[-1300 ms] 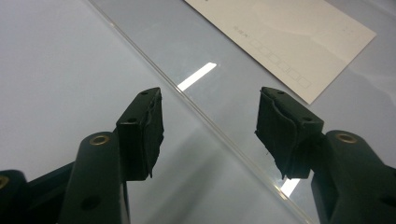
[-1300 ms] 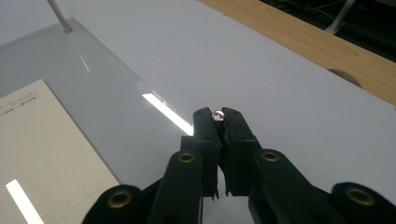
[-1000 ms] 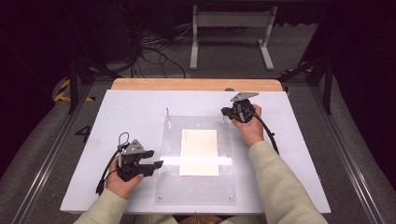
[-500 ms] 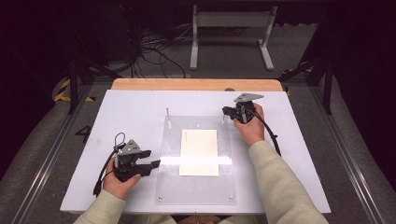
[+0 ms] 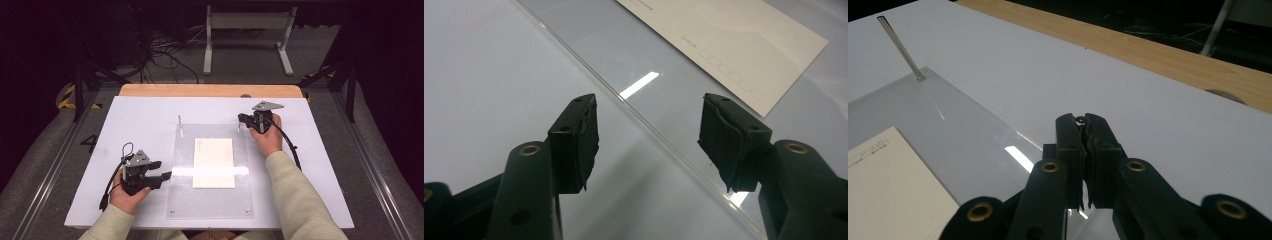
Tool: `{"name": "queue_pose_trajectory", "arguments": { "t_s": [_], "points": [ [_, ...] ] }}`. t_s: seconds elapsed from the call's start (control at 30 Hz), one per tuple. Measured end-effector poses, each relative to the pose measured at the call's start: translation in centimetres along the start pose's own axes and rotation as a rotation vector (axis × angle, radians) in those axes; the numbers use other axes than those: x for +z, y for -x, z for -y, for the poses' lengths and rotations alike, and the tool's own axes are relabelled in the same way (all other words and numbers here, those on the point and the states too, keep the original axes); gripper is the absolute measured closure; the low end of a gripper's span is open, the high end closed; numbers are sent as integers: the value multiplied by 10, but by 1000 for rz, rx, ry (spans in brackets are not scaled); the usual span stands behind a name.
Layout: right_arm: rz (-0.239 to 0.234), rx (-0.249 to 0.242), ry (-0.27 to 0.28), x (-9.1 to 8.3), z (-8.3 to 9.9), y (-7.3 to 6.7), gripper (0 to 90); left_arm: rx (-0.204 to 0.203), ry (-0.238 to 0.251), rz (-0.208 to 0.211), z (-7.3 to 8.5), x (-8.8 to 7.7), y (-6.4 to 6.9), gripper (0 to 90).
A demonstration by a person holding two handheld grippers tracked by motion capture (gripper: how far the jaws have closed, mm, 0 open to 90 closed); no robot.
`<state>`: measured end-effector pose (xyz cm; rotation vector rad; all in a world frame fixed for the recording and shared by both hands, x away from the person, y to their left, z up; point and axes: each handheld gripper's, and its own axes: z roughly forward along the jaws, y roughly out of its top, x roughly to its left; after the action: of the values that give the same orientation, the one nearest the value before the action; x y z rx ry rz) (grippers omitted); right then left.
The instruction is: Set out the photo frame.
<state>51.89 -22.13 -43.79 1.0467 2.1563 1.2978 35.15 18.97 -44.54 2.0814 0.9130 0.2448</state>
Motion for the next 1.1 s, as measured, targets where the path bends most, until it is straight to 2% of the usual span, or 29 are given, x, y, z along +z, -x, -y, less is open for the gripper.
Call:
{"name": "queue_pose_trajectory", "arguments": {
  "t_s": [0.4, 0.6, 1.0, 1.1],
  "points": [
    [-34, 69, 16, 6, 0, 10, 858, -4, 27, -33, 4, -12, -2, 395],
    [-55, 100, 18, 9, -1, 15, 857, 15, 47, -59, 7, -18, -4, 371],
    [-85, 151, 36, 13, 0, 22, 856, 36, 65, -81, 14, -26, -7, 331],
    [-90, 162, 37, 14, 0, 24, 856, 59, 62, -87, 16, -28, -7, 330]
  ]
}}
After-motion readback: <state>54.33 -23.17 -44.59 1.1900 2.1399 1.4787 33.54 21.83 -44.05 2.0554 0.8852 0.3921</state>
